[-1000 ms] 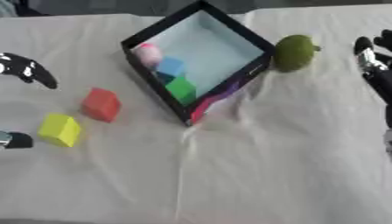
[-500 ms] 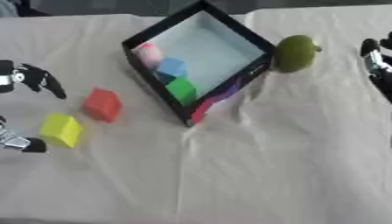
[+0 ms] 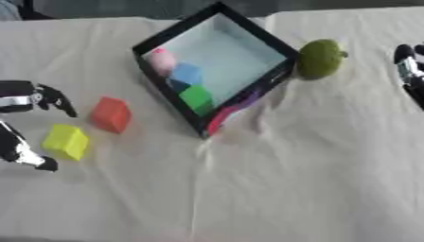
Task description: Pick up objects on the table and place them in the box.
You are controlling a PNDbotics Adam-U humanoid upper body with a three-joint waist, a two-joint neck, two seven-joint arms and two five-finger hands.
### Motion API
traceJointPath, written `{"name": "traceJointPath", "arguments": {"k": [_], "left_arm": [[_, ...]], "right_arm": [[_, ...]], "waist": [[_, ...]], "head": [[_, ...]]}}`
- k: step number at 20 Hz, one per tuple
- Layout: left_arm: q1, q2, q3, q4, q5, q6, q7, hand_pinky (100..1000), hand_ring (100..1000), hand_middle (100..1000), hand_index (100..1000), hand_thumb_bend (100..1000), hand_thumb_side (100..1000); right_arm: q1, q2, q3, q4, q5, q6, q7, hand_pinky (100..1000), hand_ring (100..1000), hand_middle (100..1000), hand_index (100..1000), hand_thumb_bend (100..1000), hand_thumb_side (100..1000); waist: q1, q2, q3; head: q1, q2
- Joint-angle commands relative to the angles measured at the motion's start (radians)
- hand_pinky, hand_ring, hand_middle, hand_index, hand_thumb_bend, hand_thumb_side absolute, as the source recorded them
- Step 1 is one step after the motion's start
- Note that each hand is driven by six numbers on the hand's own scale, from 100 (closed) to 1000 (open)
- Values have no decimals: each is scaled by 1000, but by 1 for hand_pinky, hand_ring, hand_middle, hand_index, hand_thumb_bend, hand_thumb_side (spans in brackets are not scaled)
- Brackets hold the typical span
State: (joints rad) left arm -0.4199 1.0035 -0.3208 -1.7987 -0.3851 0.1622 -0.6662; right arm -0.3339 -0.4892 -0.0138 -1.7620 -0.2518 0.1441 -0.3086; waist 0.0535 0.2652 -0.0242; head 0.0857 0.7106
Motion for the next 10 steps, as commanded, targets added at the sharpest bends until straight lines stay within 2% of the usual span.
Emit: {"name": "traceJointPath", "arguments": {"k": [1,10], "left_arm": [[-18,9,2,22,-27,-11,2,845,872,798,835,665,306],[-24,-8,0,75,-103,-32,7,851,876,807,840,698,253]], "right_arm": [[-12,-16,-4,-12,1,-1,3,890,823,848,896,301,422],[-12,-14,0,-10,4,1,6,890,822,848,896,296,424]], "waist": [[8,-23,-1],[10,-21,-3]], "head": [[1,-14],[-2,-20]]}}
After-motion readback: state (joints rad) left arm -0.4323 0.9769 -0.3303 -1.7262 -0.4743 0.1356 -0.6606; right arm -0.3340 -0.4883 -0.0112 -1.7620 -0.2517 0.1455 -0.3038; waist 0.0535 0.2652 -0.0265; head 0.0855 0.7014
